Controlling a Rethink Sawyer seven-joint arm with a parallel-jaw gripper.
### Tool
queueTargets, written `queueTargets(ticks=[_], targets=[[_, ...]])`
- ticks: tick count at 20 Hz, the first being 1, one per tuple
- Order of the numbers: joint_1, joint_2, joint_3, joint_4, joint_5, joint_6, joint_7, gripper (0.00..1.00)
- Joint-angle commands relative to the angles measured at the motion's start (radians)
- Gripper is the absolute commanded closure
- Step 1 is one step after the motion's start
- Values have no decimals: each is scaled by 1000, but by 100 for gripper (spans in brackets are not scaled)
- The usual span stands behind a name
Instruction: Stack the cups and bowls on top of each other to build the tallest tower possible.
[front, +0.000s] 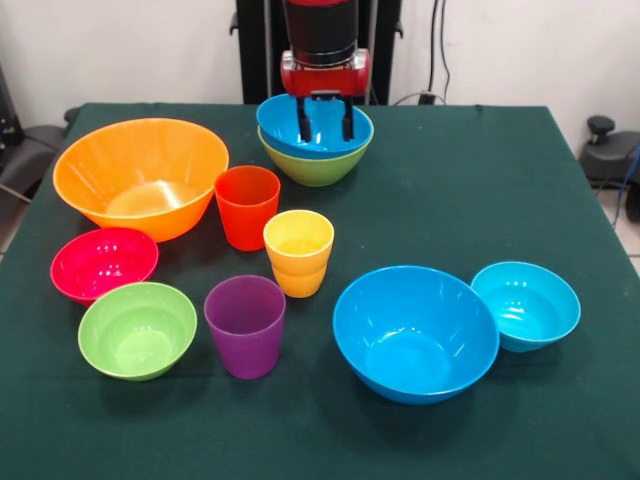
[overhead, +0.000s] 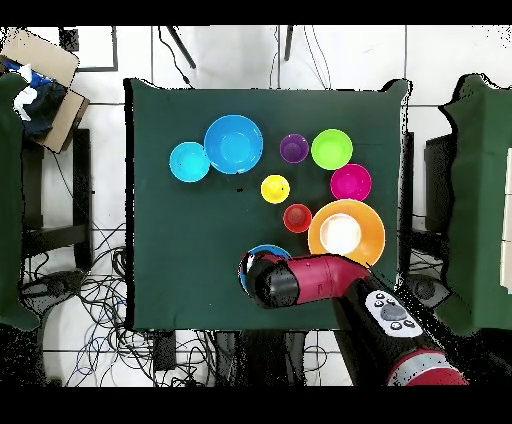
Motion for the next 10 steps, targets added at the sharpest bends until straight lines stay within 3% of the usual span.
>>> queueTargets(ticks=[1, 10], targets=[[-7, 11, 92, -33, 6, 76, -31, 0], [-16, 4, 93, -35, -1, 85, -40, 0]])
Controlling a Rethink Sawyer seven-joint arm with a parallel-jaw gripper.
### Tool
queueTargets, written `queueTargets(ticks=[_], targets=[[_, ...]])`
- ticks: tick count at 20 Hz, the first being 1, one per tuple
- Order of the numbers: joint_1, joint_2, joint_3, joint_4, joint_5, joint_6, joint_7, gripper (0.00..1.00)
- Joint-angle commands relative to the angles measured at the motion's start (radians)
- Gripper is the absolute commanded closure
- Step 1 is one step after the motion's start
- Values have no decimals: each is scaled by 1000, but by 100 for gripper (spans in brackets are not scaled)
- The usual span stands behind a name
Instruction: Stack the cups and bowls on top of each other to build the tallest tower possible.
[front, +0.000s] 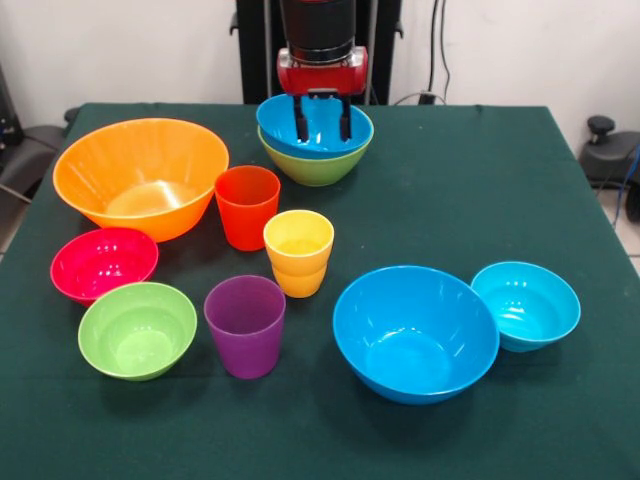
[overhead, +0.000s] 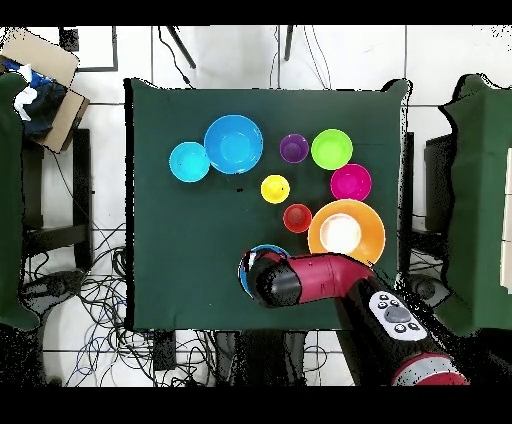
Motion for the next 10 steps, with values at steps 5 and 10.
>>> queueTargets(ticks=[5, 10], targets=[[-4, 2, 80, -35, 0, 99, -43, 0], [-9, 0, 85, -44, 1, 110, -49, 0]])
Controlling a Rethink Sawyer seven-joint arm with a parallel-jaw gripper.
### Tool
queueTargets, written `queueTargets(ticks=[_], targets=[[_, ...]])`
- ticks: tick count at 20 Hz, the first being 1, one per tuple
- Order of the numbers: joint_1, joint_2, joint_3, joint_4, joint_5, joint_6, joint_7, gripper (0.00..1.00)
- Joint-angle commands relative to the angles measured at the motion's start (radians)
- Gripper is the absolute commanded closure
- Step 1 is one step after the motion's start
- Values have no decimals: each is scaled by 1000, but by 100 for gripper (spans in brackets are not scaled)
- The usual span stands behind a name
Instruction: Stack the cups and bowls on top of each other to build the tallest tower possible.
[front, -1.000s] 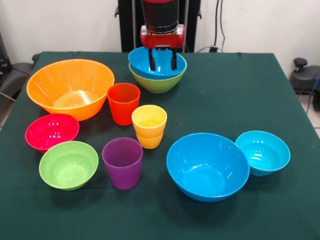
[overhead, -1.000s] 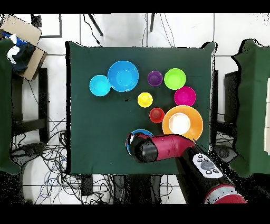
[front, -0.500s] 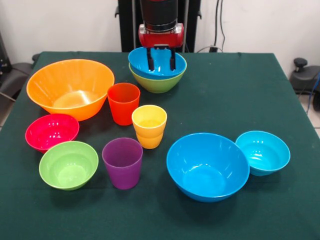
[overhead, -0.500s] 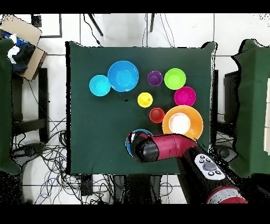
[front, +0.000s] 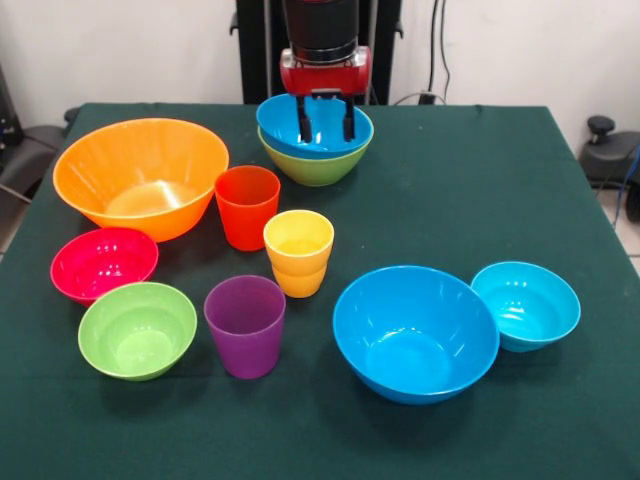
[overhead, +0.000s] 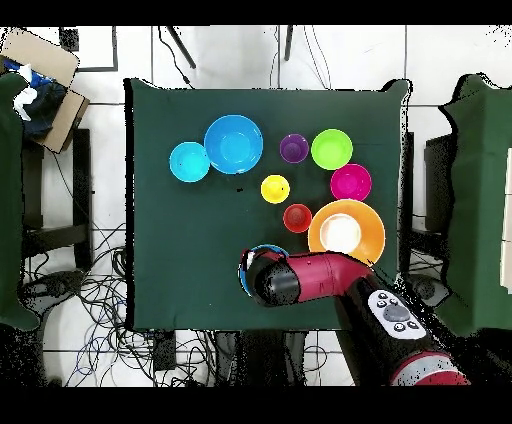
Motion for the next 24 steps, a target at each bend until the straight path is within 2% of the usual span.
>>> queueTargets(ticks=[1, 6, 14, 18, 24], targets=[[-9, -1, 73, -43, 2, 108, -50, 0], [2, -30, 79, -36, 17, 131, -41, 0], [39, -122, 79, -17, 54, 180, -15, 0], [44, -131, 89, -7, 73, 181, -10, 0], [58, -102, 100, -22, 83, 174, -8, 0]])
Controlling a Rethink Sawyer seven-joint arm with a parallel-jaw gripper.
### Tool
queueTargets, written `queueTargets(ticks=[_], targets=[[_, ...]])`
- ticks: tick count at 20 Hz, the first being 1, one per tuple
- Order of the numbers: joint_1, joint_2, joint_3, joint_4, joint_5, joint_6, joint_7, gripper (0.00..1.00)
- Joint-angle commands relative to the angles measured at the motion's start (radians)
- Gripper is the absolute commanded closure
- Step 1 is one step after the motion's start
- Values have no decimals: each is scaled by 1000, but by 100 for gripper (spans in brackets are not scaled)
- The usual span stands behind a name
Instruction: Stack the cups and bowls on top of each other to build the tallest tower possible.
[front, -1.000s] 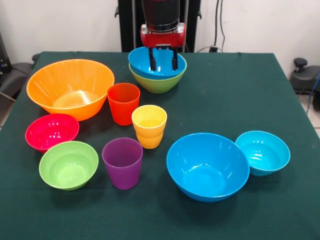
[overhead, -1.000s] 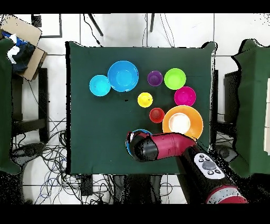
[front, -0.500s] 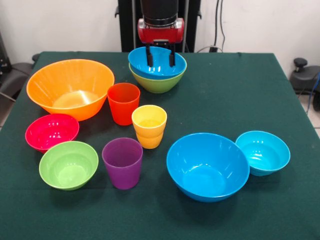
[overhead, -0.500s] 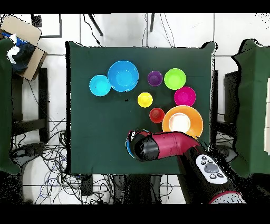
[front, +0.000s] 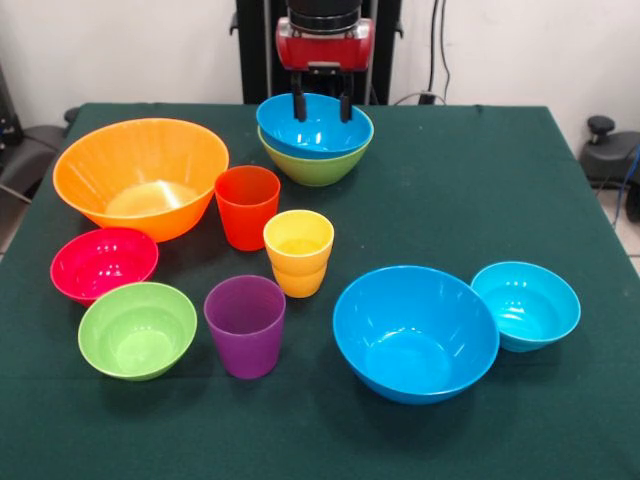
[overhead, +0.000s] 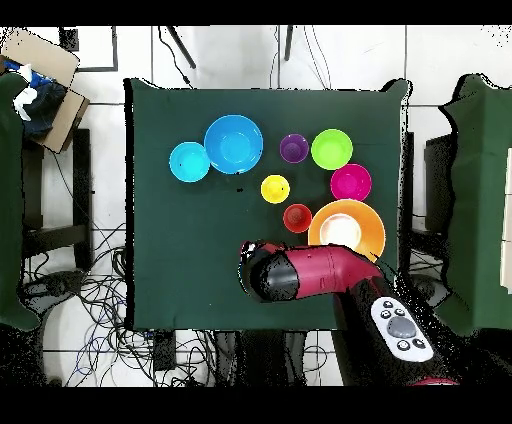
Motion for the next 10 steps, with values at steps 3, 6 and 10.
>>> queueTargets(ticks=[3, 6, 10], targets=[[45, 53, 80, -35, 24, 59, -3, 0], [53, 88, 79, -56, 19, 40, -3, 0], [61, 116, 76, -76, 15, 23, 2, 0]])
